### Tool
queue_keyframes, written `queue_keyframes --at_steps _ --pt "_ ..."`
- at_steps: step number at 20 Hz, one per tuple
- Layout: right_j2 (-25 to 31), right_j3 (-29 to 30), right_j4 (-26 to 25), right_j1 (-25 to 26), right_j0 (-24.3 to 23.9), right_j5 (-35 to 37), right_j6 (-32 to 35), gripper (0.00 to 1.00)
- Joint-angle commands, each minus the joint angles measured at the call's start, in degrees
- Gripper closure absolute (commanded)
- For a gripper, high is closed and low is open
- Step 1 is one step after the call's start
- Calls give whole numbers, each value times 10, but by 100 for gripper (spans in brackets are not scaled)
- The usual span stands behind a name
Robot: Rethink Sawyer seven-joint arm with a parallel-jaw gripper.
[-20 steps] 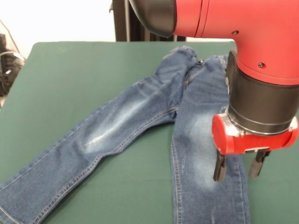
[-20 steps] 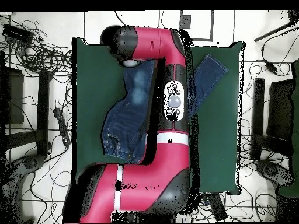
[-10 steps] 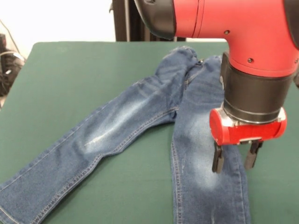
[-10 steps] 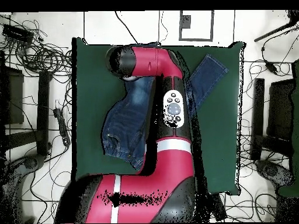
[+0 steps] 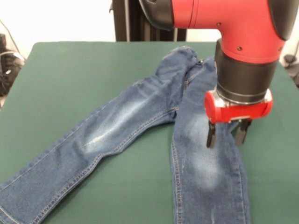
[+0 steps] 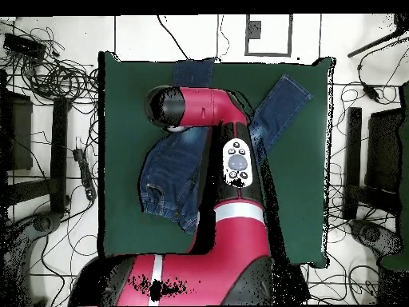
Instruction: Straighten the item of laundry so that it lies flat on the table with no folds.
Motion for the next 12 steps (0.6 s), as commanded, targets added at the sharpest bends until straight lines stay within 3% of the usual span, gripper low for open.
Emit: queue_keyframes --at_steps 1,12 --pt "0 156 20 -38 15 3 136 0" --pt "-6 190 25 -39 19 12 137 0"
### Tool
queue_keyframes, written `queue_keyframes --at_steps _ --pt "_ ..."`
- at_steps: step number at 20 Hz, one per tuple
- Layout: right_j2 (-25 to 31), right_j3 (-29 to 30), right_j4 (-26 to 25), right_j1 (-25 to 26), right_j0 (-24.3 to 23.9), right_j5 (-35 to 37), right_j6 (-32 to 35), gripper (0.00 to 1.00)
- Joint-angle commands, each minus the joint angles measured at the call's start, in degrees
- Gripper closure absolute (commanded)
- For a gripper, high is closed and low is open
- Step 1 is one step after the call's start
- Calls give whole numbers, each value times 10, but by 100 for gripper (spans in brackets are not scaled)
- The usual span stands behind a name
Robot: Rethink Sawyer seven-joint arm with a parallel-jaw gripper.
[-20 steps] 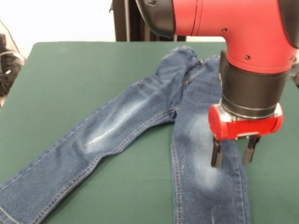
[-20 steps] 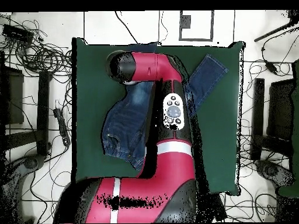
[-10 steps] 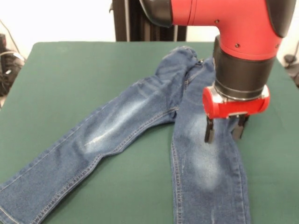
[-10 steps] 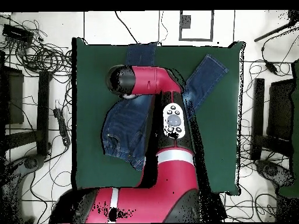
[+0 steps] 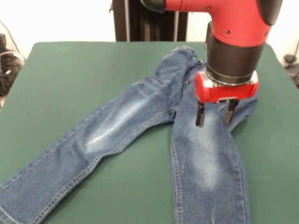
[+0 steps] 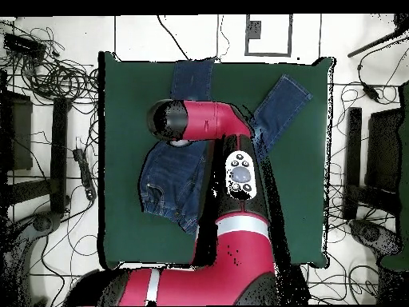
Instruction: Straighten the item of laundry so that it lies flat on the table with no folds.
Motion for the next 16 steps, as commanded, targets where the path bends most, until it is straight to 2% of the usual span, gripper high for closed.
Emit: queue_keyframes --at_steps 1,16 --pt "10 114 24 3 20 9 138 0" --pt "17 159 38 -11 19 -5 136 0"
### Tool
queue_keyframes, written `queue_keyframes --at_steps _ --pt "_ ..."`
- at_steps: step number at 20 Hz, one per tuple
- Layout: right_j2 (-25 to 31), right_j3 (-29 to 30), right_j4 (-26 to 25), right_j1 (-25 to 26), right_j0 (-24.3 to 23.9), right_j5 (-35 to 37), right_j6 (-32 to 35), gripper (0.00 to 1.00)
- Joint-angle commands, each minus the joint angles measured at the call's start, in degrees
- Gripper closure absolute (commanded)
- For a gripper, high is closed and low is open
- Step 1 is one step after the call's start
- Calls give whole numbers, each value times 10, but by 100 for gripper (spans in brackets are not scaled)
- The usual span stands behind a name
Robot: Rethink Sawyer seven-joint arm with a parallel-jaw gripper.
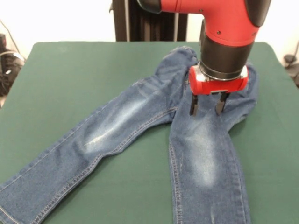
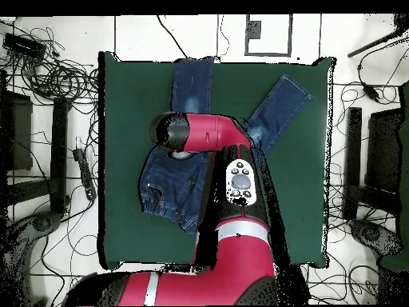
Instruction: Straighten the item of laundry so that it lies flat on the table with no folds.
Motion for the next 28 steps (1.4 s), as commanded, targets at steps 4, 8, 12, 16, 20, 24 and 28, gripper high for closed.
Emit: queue_keyframes --at_steps 4,8,12,16,20,24,28 --pt "35 115 45 -7 13 -23 141 0" --pt "54 137 59 -14 2 -51 133 0" --pt "65 148 82 -21 -4 -72 131 0" --pt "69 156 103 -25 -3 -66 128 0" --pt "73 182 122 -40 -5 -56 121 0" --pt "62 206 133 -54 6 -42 126 0" --pt "59 230 146 -65 16 -40 131 0"
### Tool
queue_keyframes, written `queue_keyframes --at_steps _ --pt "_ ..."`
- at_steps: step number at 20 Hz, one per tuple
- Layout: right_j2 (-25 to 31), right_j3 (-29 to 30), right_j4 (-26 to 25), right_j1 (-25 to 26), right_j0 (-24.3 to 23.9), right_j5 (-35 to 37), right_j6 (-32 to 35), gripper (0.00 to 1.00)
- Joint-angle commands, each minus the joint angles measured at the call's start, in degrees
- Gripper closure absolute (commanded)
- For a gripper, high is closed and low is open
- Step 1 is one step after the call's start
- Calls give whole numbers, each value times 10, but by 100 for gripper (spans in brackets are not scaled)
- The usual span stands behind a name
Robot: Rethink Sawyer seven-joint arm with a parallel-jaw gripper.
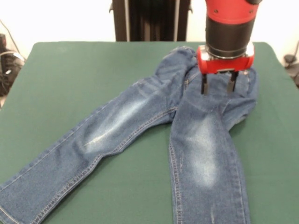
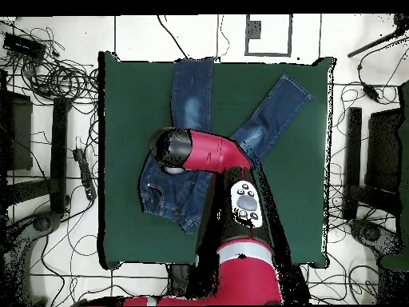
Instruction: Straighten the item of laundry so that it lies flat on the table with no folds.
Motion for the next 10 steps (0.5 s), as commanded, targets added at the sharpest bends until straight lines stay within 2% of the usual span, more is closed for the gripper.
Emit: queue_keyframes --at_steps 1,5,10 --pt "60 113 48 -10 20 -1 131 0" --pt "53 122 49 -11 32 -11 134 0" --pt "39 104 39 16 44 -29 133 0"
